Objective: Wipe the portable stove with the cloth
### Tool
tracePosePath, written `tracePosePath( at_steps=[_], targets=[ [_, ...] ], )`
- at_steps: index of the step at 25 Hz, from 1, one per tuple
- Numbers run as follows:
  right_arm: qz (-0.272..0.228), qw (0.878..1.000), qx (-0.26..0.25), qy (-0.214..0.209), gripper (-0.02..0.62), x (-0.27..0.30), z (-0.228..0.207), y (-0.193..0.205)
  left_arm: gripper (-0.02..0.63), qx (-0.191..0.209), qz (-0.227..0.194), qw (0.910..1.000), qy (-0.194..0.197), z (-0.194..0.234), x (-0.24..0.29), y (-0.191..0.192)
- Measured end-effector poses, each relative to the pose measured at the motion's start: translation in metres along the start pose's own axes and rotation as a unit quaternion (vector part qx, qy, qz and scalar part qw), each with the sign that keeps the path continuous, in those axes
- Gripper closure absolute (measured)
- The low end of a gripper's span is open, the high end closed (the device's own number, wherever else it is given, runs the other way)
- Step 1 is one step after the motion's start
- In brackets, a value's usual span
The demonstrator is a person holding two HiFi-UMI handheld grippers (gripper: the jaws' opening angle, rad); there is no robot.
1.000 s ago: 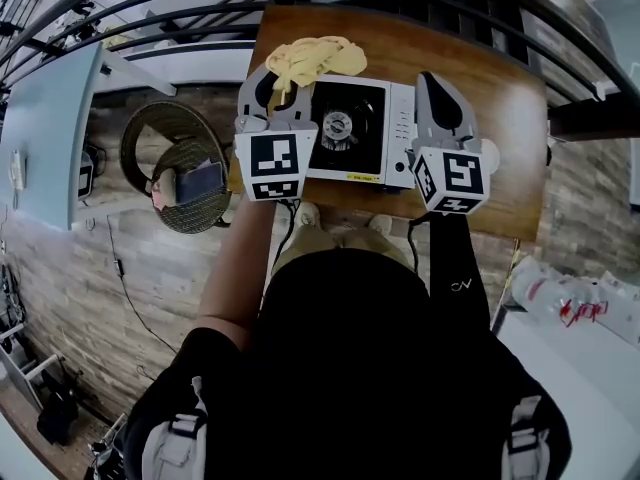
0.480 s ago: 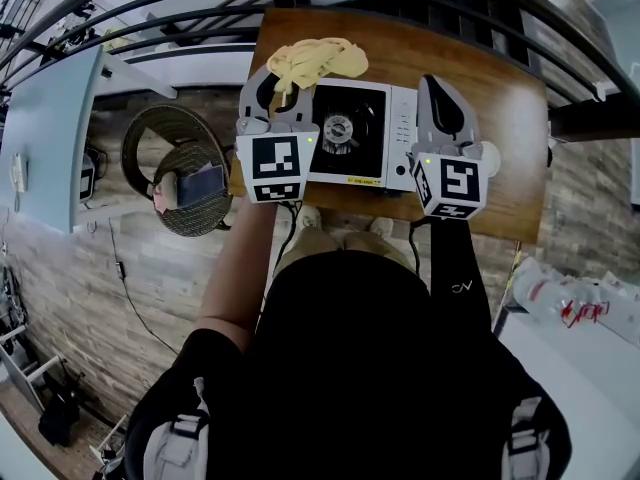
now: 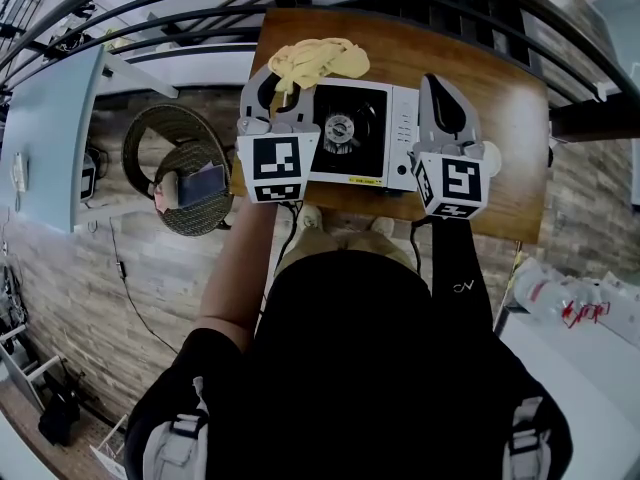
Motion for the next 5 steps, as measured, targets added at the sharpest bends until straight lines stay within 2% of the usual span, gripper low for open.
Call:
tracePosePath(
  at_steps=[5],
  targets=[
    [0.0, 1.0, 0.001, 0.0, 0.594, 0.0014, 0.002, 0.0002, 0.538, 0.001, 0.0, 1.0, 0.003, -0.0001, -0.001, 0.001]
  ],
)
Point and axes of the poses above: the fingertips, and each gripper's own axes: x forward along the fingers, z to its left, y out of its underside, the point moved 9 cm from there along -x, backward along the fingers, and after that the axes turned 6 degrees about x, right-handed, at the moved point
